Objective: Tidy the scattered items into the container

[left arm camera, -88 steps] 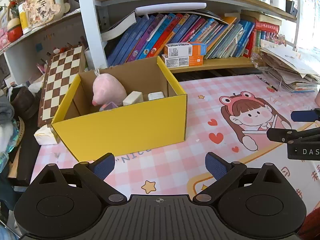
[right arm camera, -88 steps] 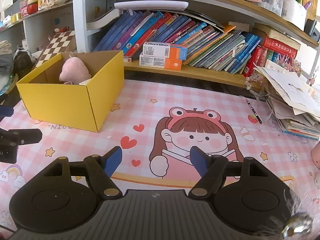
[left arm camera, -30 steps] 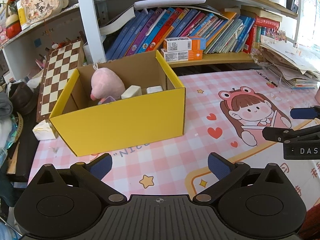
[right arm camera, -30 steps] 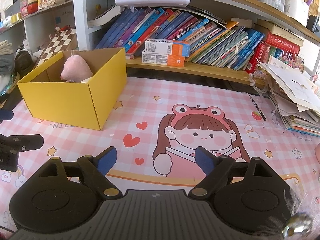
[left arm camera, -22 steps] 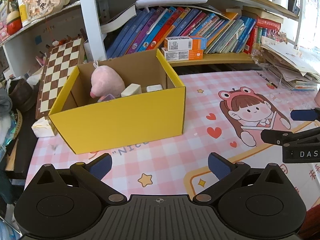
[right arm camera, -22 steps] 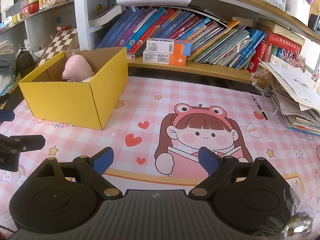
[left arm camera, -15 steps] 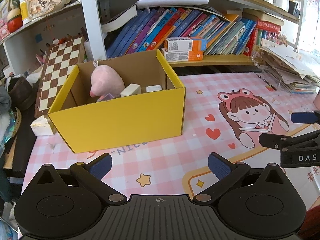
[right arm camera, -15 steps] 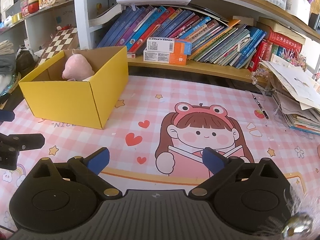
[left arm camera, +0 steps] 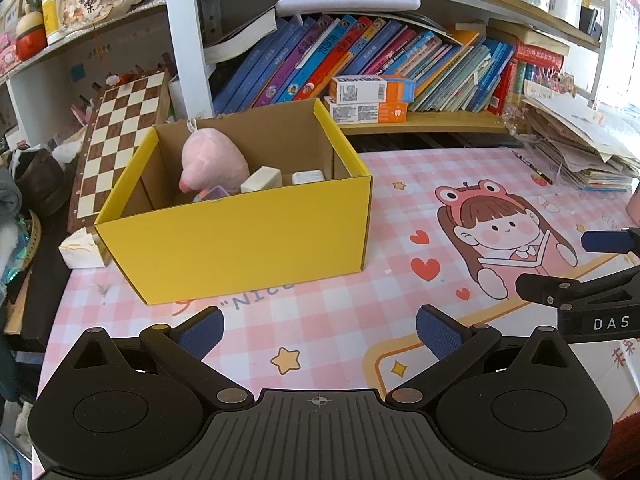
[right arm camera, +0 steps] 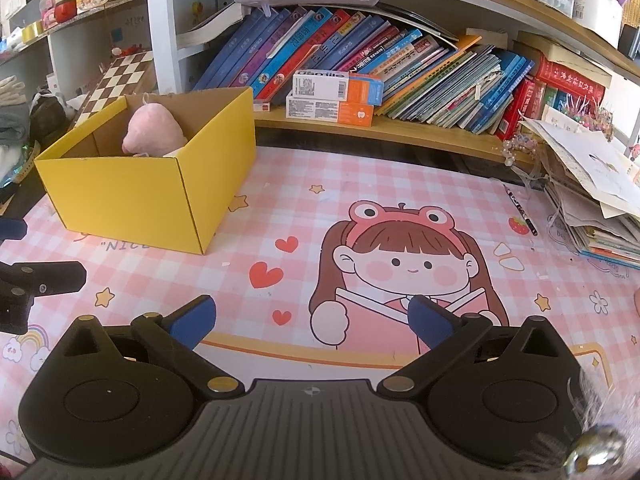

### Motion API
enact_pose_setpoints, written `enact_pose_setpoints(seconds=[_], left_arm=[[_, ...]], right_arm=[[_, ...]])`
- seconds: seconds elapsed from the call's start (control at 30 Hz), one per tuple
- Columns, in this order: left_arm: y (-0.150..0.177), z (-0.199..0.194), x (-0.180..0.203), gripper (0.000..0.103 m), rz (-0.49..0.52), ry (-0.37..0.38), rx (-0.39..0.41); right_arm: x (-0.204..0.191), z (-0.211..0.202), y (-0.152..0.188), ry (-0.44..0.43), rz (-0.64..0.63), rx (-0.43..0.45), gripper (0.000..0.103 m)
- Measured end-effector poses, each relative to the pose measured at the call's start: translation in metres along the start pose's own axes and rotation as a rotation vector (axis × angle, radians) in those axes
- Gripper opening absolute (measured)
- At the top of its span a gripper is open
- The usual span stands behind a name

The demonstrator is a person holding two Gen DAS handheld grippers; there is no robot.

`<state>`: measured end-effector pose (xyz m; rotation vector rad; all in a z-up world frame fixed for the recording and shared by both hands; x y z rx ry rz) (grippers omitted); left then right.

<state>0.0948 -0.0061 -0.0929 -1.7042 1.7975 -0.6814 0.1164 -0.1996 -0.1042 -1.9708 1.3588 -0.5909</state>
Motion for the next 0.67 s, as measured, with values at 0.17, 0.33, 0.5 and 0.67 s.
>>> enact_pose_setpoints(seconds=[0.17, 0.33, 0.5, 0.67], left_arm=[[0.0003, 0.001, -0.0001, 0.103, -0.003, 0.001, -0.004], [0.001, 0.002, -0.0001, 0.103, 0.011, -0.014, 0.001], [0.001, 0.003, -0.0011, 0.103, 0.002, -0.019, 0.019], [-0.0009, 0.0047, -0.0047, 0.103, -0.014, -0.015, 0.026]], right_arm=[[0.0001, 0.0012, 0.0006, 0.0, 0.0, -0.004, 0.103], [-0.0003, 0.0026, 0.0015, -0.001, -0.001, -0.011, 0.103], [0.0003, 0.0052, 0.003, 0.001, 0.001, -0.021, 0.103], [0.0011, 0.0087, 0.0045, -0.001, 0.006, -0.03, 0.103]])
Point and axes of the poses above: each gripper's, at about its wrist camera, not at the fingertips, and z roughly the way its jaws point, x to its right, y to its underside, the point moved 10 cm from there along z, roughly the way its jaws point, and after that the axes turned 2 degrees about -y, right-handed, at the moved point
